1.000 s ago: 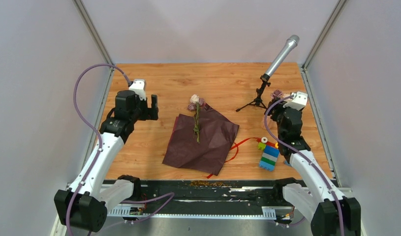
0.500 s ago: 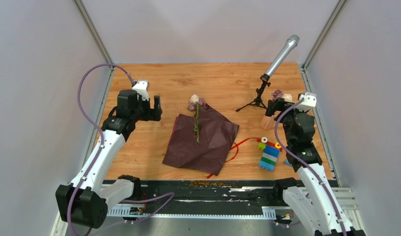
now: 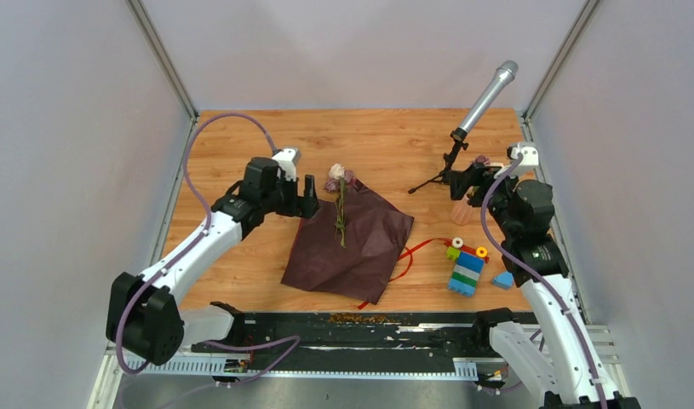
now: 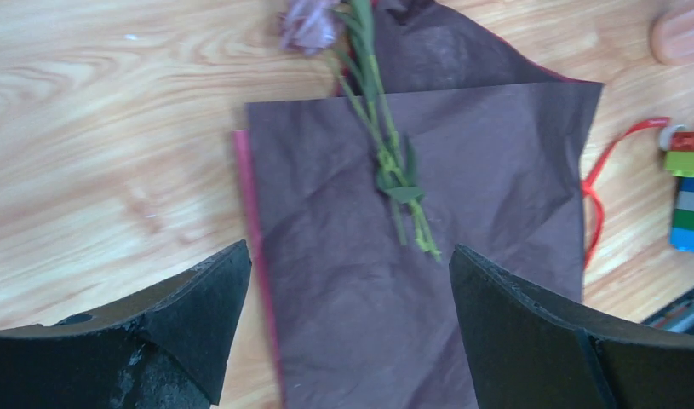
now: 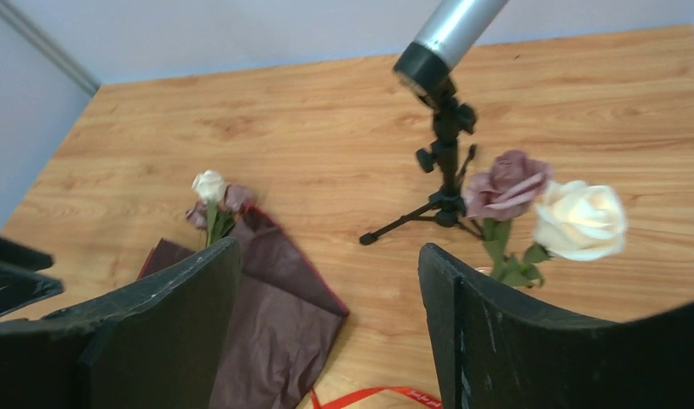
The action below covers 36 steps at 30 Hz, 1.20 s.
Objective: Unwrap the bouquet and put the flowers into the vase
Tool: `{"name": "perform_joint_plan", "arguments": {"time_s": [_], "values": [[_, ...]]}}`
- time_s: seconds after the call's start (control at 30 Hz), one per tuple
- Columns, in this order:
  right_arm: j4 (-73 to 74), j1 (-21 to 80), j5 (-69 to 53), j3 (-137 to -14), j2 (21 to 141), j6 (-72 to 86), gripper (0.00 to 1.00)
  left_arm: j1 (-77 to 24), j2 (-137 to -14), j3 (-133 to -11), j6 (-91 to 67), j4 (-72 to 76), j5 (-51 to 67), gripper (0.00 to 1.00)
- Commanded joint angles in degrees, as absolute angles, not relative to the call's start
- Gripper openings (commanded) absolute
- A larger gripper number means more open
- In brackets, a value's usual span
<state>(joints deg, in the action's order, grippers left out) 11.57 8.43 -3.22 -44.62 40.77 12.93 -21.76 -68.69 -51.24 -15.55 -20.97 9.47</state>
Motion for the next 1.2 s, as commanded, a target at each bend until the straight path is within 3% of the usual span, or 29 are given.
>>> {"name": "perform_joint_plan", "arguments": {"time_s": [0.0,0.17,0.47,0.7,1.17], "values": [[13.0,8.8,-13.2,-47.6,44.1,15.1,0.75,-26.1,-73.7,-49.3,-24.4,-10.2,11.6,0.93],[12.2,10.6,-15.7,-46.6,46.2,16.8,0.71,-30.1,-80.3,-49.4,-31.7,-1.3,11.3,0.85],[11.7,11.9,-17.0,-44.0,46.2,18.1,0.69,-32.3,-93.2,-55.5,-33.6,4.2,7.1,0.56],[12.1,11.9,-17.4,-43.3,45.6,18.0,0.69,-33.5,-98.7,-59.0,-32.3,3.9,4.8,0.47],[12.4,11.9,-17.6,-43.7,46.8,17.7,0.68,-34.0,-102.3,-60.5,-31.4,2.1,2.2,0.38]]}}
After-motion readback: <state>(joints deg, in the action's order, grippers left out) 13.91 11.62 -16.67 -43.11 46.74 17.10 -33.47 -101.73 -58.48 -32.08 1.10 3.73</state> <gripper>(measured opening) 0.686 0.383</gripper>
